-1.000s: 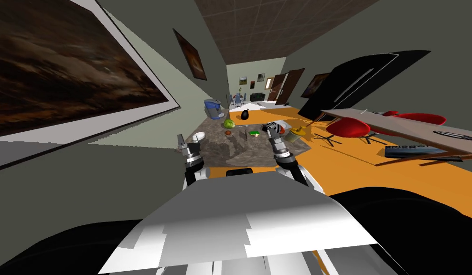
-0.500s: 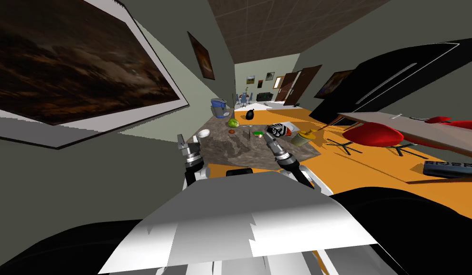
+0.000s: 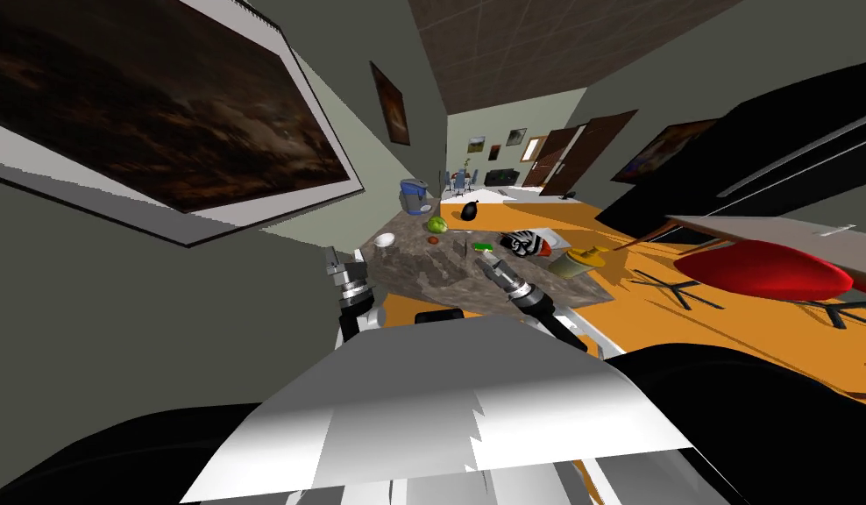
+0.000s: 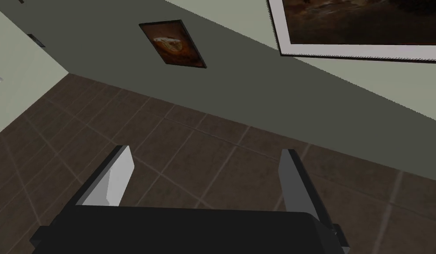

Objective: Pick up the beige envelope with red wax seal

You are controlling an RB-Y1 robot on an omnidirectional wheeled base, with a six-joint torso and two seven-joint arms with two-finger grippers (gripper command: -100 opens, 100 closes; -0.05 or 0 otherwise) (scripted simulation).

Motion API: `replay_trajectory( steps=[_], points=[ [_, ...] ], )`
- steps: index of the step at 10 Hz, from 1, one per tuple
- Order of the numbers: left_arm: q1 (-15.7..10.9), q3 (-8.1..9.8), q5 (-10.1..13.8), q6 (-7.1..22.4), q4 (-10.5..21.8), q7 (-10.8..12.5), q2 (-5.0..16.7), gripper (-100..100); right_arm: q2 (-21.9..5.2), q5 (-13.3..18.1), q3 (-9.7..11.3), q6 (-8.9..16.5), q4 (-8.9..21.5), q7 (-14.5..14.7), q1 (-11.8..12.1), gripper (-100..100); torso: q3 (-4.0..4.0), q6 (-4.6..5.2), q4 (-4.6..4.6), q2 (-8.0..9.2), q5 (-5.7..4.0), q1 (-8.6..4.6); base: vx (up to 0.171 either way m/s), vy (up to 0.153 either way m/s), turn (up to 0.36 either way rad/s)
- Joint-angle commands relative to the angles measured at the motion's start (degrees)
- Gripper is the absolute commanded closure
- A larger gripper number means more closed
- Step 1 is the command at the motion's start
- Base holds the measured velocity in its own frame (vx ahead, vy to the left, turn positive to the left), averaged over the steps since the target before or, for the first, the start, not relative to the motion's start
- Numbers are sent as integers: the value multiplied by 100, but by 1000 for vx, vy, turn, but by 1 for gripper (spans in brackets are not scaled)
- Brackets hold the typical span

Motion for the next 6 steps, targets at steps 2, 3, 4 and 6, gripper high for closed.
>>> replay_trajectory(
  steps=[2,3,4,6],
  points=[
    [1,1,0,0,0,0,0,0,-441,409,-49,40,91,146,145,-100,0,4,0,-1,0,0,-17,-13,234],
    [0,0,0,0,0,0,0,0,-582,497,-49,40,91,146,145,-100,-1,0,0,-1,0,0,-14,-15,136],
    [1,1,0,0,0,0,0,0,-759,719,-90,44,180,230,229,-100,-1,5,0,-3,0,0,-17,-7,295],
    [1,1,0,0,0,0,0,0,-1120,1012,-130,40,277,312,308,-100,-2,6,0,-3,0,1,-15,-8,204]
  ],
)
